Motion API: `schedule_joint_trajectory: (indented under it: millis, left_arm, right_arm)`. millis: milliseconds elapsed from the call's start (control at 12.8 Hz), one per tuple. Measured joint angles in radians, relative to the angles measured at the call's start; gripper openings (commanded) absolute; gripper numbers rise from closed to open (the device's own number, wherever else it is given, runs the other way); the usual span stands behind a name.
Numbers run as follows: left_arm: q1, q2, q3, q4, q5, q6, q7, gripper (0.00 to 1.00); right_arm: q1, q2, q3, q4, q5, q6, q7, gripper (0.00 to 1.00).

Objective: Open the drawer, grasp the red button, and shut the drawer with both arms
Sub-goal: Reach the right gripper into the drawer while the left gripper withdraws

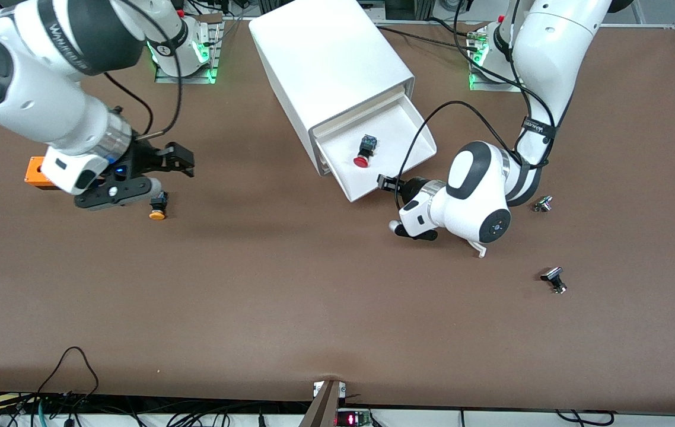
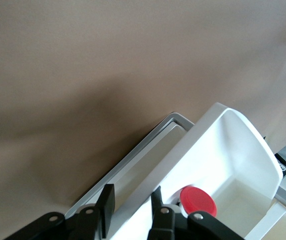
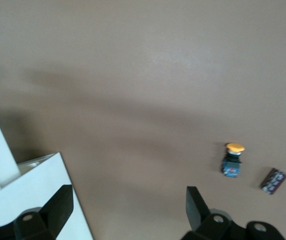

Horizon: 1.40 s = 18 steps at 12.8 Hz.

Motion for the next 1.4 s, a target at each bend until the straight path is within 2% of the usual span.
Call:
schedule_joint_trajectory:
  millis: [312,468,857,1169,1403]
  left_arm:
    - [0.001,0.003,0.003,0.004,0.001,0.01,-0.019,0.81]
    - [0.006,0.004,0.005,0.01,0.001,0.013,-0.027,0.96]
    - [0.009,0.004,0.022,0.027,0.014,0.014,-0.073,0.98]
    - [0.038,-0.011,0.053,0.128,0.148,0.016,-0.226,0.98]
    - [0.064,-0.073,0.071,0.153,0.275,0.01,-0.349,0.99]
  right_arm:
    - [0.065,0.003,0.0,0.025,0.002,0.0,0.124,1.0]
    - [0.102,0.013,0.001,0.056,0.021,0.0,0.205,1.0]
    - [0.23,0.056,0.002,0.093,0.026,0.02,0.439,1.0]
    - [0.308,0.068,0.002,0.093,0.026,0.05,0.583,1.0]
    - [0.347,0.075,0.002,0.094,0.025,0.073,0.661,1.0]
